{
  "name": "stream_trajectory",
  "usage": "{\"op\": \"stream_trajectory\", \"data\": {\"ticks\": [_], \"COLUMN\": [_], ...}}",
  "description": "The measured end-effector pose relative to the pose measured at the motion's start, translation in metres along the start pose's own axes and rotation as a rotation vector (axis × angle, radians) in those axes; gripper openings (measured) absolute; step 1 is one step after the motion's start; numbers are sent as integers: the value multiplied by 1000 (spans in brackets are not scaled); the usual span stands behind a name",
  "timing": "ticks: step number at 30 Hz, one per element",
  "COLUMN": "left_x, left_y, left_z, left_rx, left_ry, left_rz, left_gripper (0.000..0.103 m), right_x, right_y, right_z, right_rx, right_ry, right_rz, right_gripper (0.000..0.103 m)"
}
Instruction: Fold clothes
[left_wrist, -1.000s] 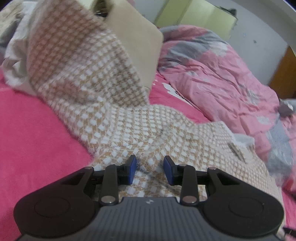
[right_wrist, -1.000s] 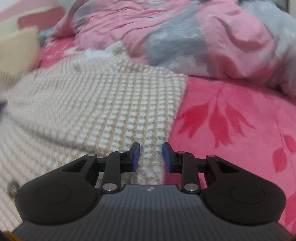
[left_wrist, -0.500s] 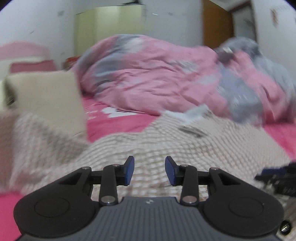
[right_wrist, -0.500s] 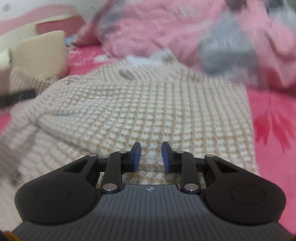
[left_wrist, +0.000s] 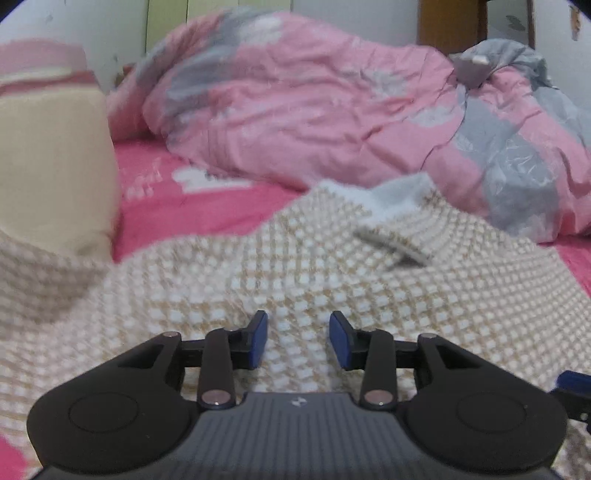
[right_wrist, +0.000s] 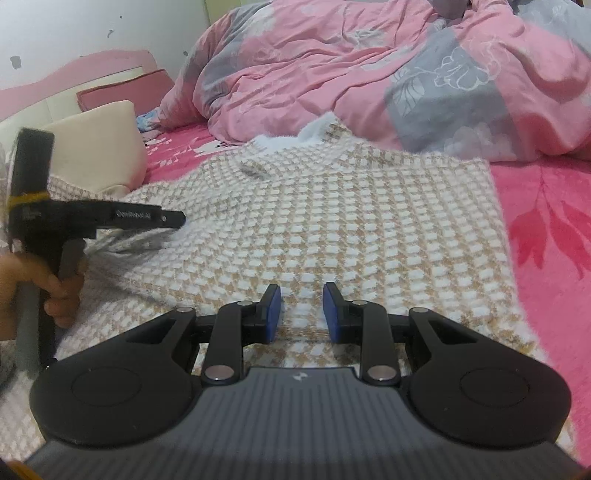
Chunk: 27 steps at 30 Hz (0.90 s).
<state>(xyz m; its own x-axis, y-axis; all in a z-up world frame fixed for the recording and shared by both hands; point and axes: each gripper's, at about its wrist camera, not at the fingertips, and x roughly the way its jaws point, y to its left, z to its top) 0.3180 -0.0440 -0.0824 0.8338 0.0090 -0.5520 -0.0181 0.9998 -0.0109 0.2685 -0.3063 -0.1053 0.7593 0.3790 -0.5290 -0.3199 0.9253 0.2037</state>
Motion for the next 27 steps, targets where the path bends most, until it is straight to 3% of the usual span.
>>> {"op": "stream_trajectory", "data": {"ticks": [2, 5, 8, 15, 17, 22, 27], "left_x": [-13, -21, -41, -117, -145, -196, -184], "left_y": [4, 19, 47, 105, 127, 183, 219], "left_z": [-3, -5, -7, 13, 18, 32, 63], "left_rx": [-11, -71, -207, -367, -369, -296, -231], "left_ry": [-27, -14, -57, -188, -241, -339, -241], "left_rz": [53, 146, 129, 175, 202, 376, 527], "left_gripper": [57, 57, 57, 61, 67, 82, 84], "right_x": [0, 0, -1, -2, -2, -2, -2], "right_y": [1, 0, -2, -6, -7, -10, -8], "right_z": [0, -1, -2, -2, -2, -1, -1], "right_rx": [-4, -1, 11, 30, 34, 33, 34], "right_ry": [-1, -4, -9, -17, -18, -18, -19], "right_rz": [-2, 1, 11, 28, 32, 32, 34], "right_gripper": [24, 24, 24, 24, 24, 24, 25]}}
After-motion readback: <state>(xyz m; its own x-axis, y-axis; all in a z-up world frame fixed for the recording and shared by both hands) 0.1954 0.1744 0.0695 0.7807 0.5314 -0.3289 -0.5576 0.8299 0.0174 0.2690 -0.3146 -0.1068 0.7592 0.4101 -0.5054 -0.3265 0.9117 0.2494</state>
